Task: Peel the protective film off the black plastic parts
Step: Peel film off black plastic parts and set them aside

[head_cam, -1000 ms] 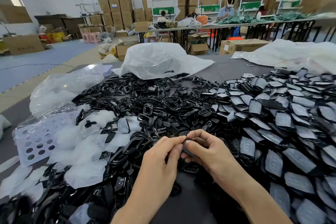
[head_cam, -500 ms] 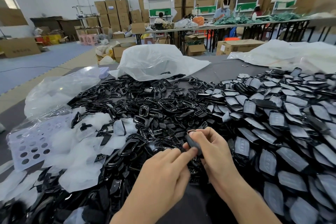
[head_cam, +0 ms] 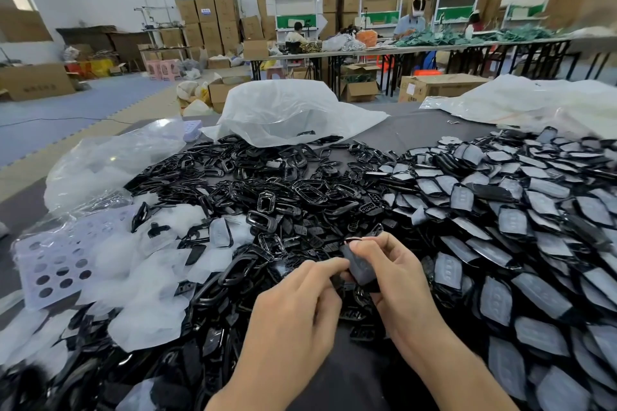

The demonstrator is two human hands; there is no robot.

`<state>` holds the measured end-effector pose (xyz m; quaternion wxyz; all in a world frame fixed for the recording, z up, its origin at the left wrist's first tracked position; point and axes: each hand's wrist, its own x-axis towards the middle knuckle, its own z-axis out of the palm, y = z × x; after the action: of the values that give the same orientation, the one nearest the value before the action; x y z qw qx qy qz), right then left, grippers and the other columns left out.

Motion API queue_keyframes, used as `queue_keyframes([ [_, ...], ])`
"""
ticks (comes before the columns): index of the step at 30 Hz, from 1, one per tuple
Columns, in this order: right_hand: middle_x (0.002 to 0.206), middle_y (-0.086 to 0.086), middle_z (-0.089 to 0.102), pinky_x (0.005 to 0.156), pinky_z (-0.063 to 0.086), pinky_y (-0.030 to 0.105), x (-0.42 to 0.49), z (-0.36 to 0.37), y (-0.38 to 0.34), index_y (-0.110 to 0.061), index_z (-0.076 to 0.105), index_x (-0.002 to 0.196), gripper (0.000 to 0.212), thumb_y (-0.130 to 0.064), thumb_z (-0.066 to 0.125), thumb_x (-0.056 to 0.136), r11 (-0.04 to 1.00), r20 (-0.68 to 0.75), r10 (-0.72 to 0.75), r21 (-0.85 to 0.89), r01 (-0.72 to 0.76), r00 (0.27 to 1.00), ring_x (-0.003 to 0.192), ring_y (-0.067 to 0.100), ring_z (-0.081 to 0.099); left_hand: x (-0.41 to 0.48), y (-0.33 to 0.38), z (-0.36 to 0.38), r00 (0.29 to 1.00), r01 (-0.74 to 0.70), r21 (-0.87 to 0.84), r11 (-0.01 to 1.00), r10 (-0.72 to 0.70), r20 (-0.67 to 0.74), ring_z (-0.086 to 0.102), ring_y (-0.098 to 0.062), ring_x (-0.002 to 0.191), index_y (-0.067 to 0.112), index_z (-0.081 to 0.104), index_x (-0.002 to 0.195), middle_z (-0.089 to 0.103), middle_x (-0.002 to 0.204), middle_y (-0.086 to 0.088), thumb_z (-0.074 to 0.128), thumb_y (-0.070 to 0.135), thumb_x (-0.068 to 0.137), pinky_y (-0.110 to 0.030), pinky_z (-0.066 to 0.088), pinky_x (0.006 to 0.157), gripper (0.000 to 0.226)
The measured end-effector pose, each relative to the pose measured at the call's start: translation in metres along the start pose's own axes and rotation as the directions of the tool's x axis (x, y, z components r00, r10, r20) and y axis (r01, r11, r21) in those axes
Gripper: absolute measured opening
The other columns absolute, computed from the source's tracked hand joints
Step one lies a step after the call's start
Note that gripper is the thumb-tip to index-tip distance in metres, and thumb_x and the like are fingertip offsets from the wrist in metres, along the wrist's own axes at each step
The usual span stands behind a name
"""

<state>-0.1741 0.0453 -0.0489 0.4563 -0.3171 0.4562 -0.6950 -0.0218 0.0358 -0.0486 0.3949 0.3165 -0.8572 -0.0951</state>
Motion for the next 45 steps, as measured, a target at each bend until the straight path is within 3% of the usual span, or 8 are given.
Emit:
queue_keyframes([
  [6,0.079,0.005,0.070,0.060,0.058,0.026,-0.003,-0.003,-0.001,-0.011,0.060,0.078,0.016,-0.003,0.068,0.090,1.000,-0.031,0.022,0.010,-0.022,0.999,0.074,0.027,0.075,-0.002,0.001,0.005,0.980,-0.112,0.069,0.991,0.099,0.171,0.053,-0.007,0.064,0.034,0.062,0.119,0.057,0.083,0.014,0.050,0.021,0.088,-0.018,0.041,0.051,0.036],
  [11,0.080,0.008,0.070,0.064,0.059,0.029,-0.004,-0.002,-0.001,-0.011,0.062,0.078,0.016,-0.003,0.068,0.090,0.999,0.001,0.037,0.030,-0.037,0.999,0.076,0.029,0.075,-0.001,-0.001,0.004,0.995,-0.102,-0.011,0.995,0.102,0.022,0.049,-0.004,0.061,0.031,0.068,0.111,0.058,0.085,0.013,0.052,0.017,0.088,-0.012,0.039,0.055,0.032],
  [17,0.088,0.011,0.075,0.064,0.059,0.026,-0.004,0.002,-0.002,-0.022,0.072,0.071,0.011,-0.018,0.078,0.079,0.998,0.095,0.030,0.055,-0.035,0.995,0.081,0.030,0.076,0.003,-0.006,0.001,0.946,0.218,-0.261,0.940,-0.270,-0.182,0.056,-0.003,0.062,0.038,0.063,0.108,0.062,0.080,0.020,0.052,0.024,0.099,-0.005,0.038,0.058,0.020],
  [23,0.094,0.010,0.077,0.069,0.059,0.024,-0.007,0.005,0.007,-0.020,0.076,0.082,0.018,-0.035,0.082,0.073,0.997,0.246,0.068,0.009,-0.072,0.967,0.083,0.019,0.075,0.009,-0.008,0.001,0.905,0.377,-0.519,0.767,-0.424,0.030,0.067,-0.004,0.071,0.037,0.069,0.102,0.071,0.083,0.009,0.062,0.019,0.096,-0.012,0.048,0.062,0.020],
  [28,0.100,0.010,0.077,0.071,0.060,0.024,-0.005,0.001,0.006,-0.019,0.078,0.094,0.015,-0.021,0.079,0.080,0.993,0.304,0.116,-0.055,-0.104,0.946,0.087,0.022,0.076,0.011,-0.019,-0.002,0.892,0.417,-0.478,0.773,-0.449,0.052,0.063,-0.005,0.066,0.041,0.069,0.092,0.069,0.074,0.005,0.066,0.017,0.092,-0.013,0.047,0.063,0.024],
  [35,0.086,-0.005,0.074,0.075,0.058,0.025,-0.003,-0.012,0.002,-0.048,0.066,0.114,0.040,-0.012,0.063,0.098,0.801,0.381,0.053,-0.568,0.188,0.923,0.074,0.015,0.074,0.007,-0.030,-0.003,0.894,0.425,-0.410,0.807,-0.446,0.050,0.053,0.002,0.058,0.044,0.067,0.091,0.062,0.066,0.016,0.065,0.021,0.093,-0.010,0.040,0.058,0.024],
  [41,0.090,0.007,0.077,0.073,0.056,0.020,0.004,-0.017,0.001,-0.028,0.073,0.105,0.025,-0.006,0.063,0.097,0.946,0.272,0.007,-0.313,0.081,0.962,0.082,0.018,0.075,0.007,-0.028,-0.001,0.931,0.343,-0.241,0.908,-0.363,-0.044,0.058,-0.002,0.064,0.042,0.057,0.092,0.065,0.078,0.020,0.065,0.027,0.093,-0.008,0.039,0.059,0.017],
  [45,0.086,0.009,0.078,0.071,0.057,0.024,0.006,-0.018,0.004,-0.035,0.071,0.099,0.018,-0.018,0.064,0.098,0.921,0.265,-0.017,-0.371,0.118,0.964,0.078,0.021,0.075,0.006,-0.031,0.001,0.934,0.338,-0.284,0.897,-0.357,-0.015,0.054,-0.010,0.057,0.039,0.057,0.094,0.063,0.074,0.012,0.064,0.026,0.093,-0.014,0.040,0.054,0.015],
])
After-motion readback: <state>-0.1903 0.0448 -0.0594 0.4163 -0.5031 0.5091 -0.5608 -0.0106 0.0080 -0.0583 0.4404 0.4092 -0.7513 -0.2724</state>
